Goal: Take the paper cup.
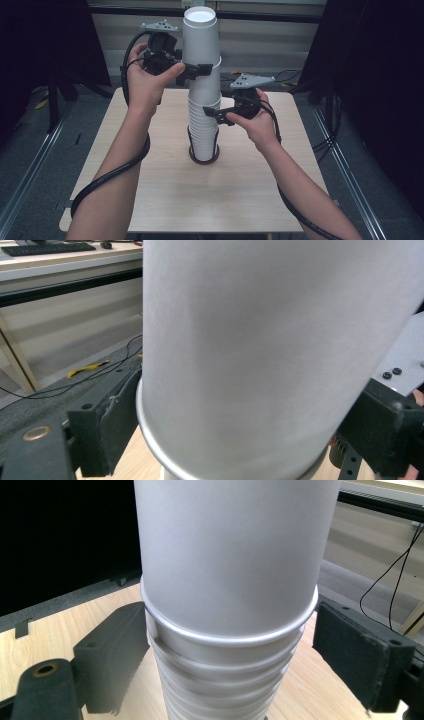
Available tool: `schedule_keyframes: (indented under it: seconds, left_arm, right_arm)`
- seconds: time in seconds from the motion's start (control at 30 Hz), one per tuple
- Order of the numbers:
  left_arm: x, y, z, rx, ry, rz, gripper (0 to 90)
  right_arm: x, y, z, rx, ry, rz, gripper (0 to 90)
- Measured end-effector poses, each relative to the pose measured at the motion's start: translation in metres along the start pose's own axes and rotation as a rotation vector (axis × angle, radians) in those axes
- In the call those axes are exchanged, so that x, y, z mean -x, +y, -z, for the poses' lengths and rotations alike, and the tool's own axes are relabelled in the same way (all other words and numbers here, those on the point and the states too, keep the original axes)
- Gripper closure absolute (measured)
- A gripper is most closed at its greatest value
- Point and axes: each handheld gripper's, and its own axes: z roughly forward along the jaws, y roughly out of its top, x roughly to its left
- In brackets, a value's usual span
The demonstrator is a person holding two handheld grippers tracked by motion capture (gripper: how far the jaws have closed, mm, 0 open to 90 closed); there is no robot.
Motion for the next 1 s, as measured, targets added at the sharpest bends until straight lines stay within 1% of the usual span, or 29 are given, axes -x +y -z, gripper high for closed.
schedule_keyframes:
  seconds: [0.2, 0.27, 0.37, 0.4, 0.47, 0.57, 0.6, 0.63, 0.7, 0.77, 0.8, 0.87, 0.93, 1.0]
  left_arm:
    - [0.0, 0.001, 0.004, 0.001, -0.002, -0.003, 11.8]
    - [0.0, 0.001, 0.005, 0.001, -0.009, 0.002, 11.8]
    - [-0.001, 0.002, 0.008, 0.004, 0.001, 0.006, 11.8]
    - [-0.002, 0.002, 0.008, 0.0, -0.001, 0.002, 11.7]
    - [-0.003, 0.001, 0.01, 0.007, 0.0, 0.013, 11.7]
    - [-0.004, 0.0, 0.013, 0.007, 0.005, 0.017, 11.8]
    - [-0.005, 0.0, 0.016, 0.015, 0.014, 0.012, 11.9]
    - [-0.006, 0.0, 0.018, 0.011, 0.013, 0.006, 11.9]
    - [-0.006, -0.001, 0.019, 0.012, 0.013, 0.01, 12.0]
    - [-0.007, -0.002, 0.023, 0.004, 0.018, 0.006, 12.1]
    - [-0.007, -0.003, 0.024, 0.007, 0.018, 0.013, 12.1]
    - [-0.009, -0.005, 0.029, 0.01, 0.023, 0.01, 12.2]
    - [-0.01, -0.007, 0.033, 0.012, 0.026, 0.018, 12.2]
    - [-0.01, -0.008, 0.036, 0.009, 0.029, 0.013, 12.2]
  right_arm:
    - [0.0, -0.001, 0.0, -0.003, -0.001, 0.004, 13.9]
    - [0.0, -0.002, -0.001, -0.01, -0.009, 0.007, 14.2]
    - [0.002, -0.003, -0.001, -0.01, -0.004, -0.004, 14.0]
    - [0.002, -0.003, -0.001, -0.007, -0.004, -0.005, 14.0]
    - [0.002, -0.003, -0.001, -0.007, -0.005, -0.002, 14.1]
    - [0.001, -0.003, -0.001, -0.009, -0.009, 0.004, 14.2]
    - [0.001, -0.002, -0.001, -0.012, -0.009, 0.005, 14.1]
    - [0.001, -0.002, -0.001, -0.011, -0.009, 0.005, 14.1]
    - [0.002, -0.003, -0.001, -0.01, -0.009, 0.006, 14.1]
    - [0.002, -0.003, 0.0, -0.009, -0.01, 0.005, 14.1]
    - [0.002, -0.003, 0.0, -0.009, -0.01, 0.006, 14.1]
    - [0.002, -0.003, 0.0, -0.009, -0.011, 0.007, 14.1]
    - [0.002, -0.003, 0.0, -0.009, -0.012, 0.007, 14.1]
    - [0.002, -0.003, 0.0, -0.011, -0.012, 0.008, 14.2]
